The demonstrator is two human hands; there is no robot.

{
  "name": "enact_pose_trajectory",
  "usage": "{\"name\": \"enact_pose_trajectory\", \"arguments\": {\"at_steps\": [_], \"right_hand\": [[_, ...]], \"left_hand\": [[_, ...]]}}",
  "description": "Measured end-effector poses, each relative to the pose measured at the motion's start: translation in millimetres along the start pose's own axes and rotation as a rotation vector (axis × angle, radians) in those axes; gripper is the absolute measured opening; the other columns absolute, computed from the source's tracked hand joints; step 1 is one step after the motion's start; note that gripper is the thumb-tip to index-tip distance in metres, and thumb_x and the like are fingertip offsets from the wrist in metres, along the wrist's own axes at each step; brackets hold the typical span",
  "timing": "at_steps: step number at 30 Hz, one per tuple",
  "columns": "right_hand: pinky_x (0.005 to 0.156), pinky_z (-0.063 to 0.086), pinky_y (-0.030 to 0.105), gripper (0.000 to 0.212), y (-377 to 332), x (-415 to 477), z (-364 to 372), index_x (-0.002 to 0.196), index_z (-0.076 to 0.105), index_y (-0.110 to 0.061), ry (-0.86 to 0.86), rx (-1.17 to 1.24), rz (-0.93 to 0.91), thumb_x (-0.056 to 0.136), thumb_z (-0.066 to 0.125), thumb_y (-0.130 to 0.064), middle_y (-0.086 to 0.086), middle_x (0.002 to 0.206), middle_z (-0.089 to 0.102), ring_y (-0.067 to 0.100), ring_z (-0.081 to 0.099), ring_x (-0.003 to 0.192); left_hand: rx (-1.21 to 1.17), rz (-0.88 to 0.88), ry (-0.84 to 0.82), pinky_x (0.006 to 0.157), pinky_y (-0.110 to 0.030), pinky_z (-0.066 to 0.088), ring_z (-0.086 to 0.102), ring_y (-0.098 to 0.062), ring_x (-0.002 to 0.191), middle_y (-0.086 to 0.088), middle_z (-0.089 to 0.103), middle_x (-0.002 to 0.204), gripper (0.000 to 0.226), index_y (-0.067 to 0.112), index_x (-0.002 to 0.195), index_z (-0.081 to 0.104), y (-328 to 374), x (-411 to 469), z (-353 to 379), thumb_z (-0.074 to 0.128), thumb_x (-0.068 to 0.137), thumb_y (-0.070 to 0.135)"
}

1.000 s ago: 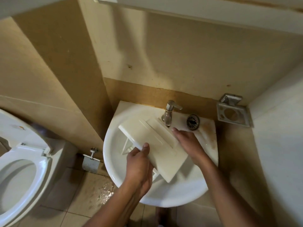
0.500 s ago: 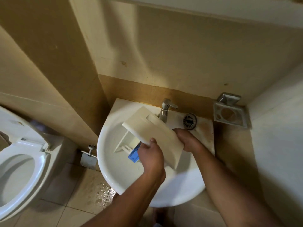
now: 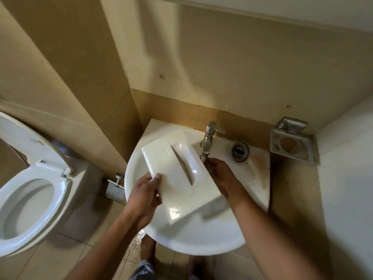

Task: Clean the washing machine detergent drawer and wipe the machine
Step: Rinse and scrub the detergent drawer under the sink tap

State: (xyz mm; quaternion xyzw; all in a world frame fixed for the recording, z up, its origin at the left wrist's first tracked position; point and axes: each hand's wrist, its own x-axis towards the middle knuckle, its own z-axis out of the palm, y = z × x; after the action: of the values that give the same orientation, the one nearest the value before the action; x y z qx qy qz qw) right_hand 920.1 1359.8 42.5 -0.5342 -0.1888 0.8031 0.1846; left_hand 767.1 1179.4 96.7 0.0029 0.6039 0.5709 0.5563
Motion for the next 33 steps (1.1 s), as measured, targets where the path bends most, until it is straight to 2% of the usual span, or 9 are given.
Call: {"name": "enact_pose_trajectory", "arguments": {"at_steps": [6, 10, 11, 13, 19, 22, 25, 29, 33], "right_hand": [[0.079, 0.045, 0.018, 0.041, 28.7, 29.6, 24.1, 0.102, 0.07, 0.0, -0.041, -0.024, -0.081, 0.076, 0.065, -0.031, 0.028, 0.099, 0.067, 0.037, 0.064, 0.1], [0.074, 0.051, 0.027, 0.034, 31.6, 42.9, 16.7, 0.077, 0.064, -0.005, 0.043, -0.012, -0.273, 0.048, 0.073, 0.01, 0.007, 0.074, 0.059, 0.02, 0.055, 0.079], [0.079, 0.047, 0.028, 0.019, 29.0, 32.6, 18.9, 0.072, 0.063, -0.01, 0.01, -0.16, -0.299, 0.058, 0.067, 0.002, 0.001, 0.072, 0.056, 0.022, 0.054, 0.079], [0.084, 0.046, 0.03, 0.007, 26.3, 26.4, 26.0, 0.065, 0.062, -0.022, -0.082, 0.091, -0.103, 0.067, 0.055, -0.023, -0.007, 0.065, 0.055, 0.027, 0.054, 0.079], [0.081, 0.055, 0.025, 0.037, 37.7, -17.8, 37.5, 0.104, 0.071, -0.008, -0.113, -0.345, -0.214, 0.091, 0.045, 0.015, 0.006, 0.096, 0.074, 0.016, 0.069, 0.091], [0.083, 0.056, 0.03, 0.039, 47.8, -23.1, 18.4, 0.105, 0.069, -0.009, -0.03, -0.499, -0.208, 0.096, 0.039, 0.014, 0.01, 0.099, 0.071, 0.021, 0.068, 0.094], [0.077, 0.06, 0.036, 0.031, 40.3, -21.8, -0.2, 0.099, 0.065, 0.001, 0.116, -0.212, -0.183, 0.094, 0.038, 0.016, 0.018, 0.089, 0.066, 0.028, 0.069, 0.079], [0.083, 0.057, 0.035, 0.012, 29.3, -7.0, -1.3, 0.099, 0.063, 0.003, 0.145, 0.16, -0.113, 0.098, 0.053, -0.001, 0.016, 0.084, 0.066, 0.027, 0.067, 0.081], [0.068, 0.061, 0.029, 0.019, 31.4, 6.7, 17.5, 0.096, 0.065, 0.002, 0.166, 0.3, -0.156, 0.098, 0.048, -0.004, 0.015, 0.078, 0.068, 0.024, 0.067, 0.074]], "left_hand": [[-0.131, -0.06, 0.077, 0.093, -0.052, 0.051, 0.066, -0.03, 0.098, -0.013, 0.074, 0.103, 0.025, 0.012, 0.11, 0.067, -4.2, 18.0, -31.0, 0.044, 0.106, 0.023], [-0.186, -0.119, 0.135, 0.103, -0.057, 0.046, 0.063, -0.035, 0.108, -0.013, 0.071, 0.108, 0.026, 0.016, 0.114, 0.066, -19.7, 32.5, -35.1, 0.044, 0.106, 0.026], [-0.193, -0.134, 0.149, 0.102, -0.057, 0.047, 0.062, -0.035, 0.111, -0.014, 0.07, 0.113, 0.027, 0.016, 0.119, 0.065, -24.2, 37.4, -34.9, 0.044, 0.106, 0.028], [-0.199, -0.153, 0.156, 0.095, -0.055, 0.051, 0.063, -0.037, 0.109, -0.015, 0.07, 0.114, 0.03, 0.016, 0.123, 0.064, -30.6, 44.7, -30.9, 0.044, 0.105, 0.03], [0.142, -0.189, 0.258, 0.092, -0.056, 0.055, 0.069, -0.039, 0.096, -0.018, 0.076, 0.099, 0.035, 0.02, 0.096, 0.077, -56.6, 74.6, -23.2, 0.049, 0.088, 0.04], [0.347, -0.07, 0.239, 0.071, -0.033, 0.059, 0.068, -0.028, 0.079, -0.013, 0.074, 0.083, 0.035, 0.011, 0.088, 0.075, -52.7, 74.2, -9.6, 0.044, 0.095, 0.025], [0.35, 0.008, 0.246, 0.068, -0.028, 0.047, 0.056, -0.023, 0.078, -0.007, 0.062, 0.078, 0.033, 0.011, 0.075, 0.064, -38.6, 77.0, 4.6, 0.044, 0.1, 0.02], [0.351, -0.038, 0.097, 0.093, -0.037, 0.045, 0.056, -0.023, 0.107, -0.004, 0.061, 0.112, 0.039, 0.014, 0.108, 0.065, -18.8, 84.8, 7.6, 0.041, 0.104, 0.045], [0.579, 0.405, 0.1, 0.091, -0.032, 0.05, 0.059, -0.014, 0.106, 0.002, 0.066, 0.113, 0.032, 0.012, 0.112, 0.071, 5.6, 70.2, 35.8, 0.047, 0.104, 0.033]]}}
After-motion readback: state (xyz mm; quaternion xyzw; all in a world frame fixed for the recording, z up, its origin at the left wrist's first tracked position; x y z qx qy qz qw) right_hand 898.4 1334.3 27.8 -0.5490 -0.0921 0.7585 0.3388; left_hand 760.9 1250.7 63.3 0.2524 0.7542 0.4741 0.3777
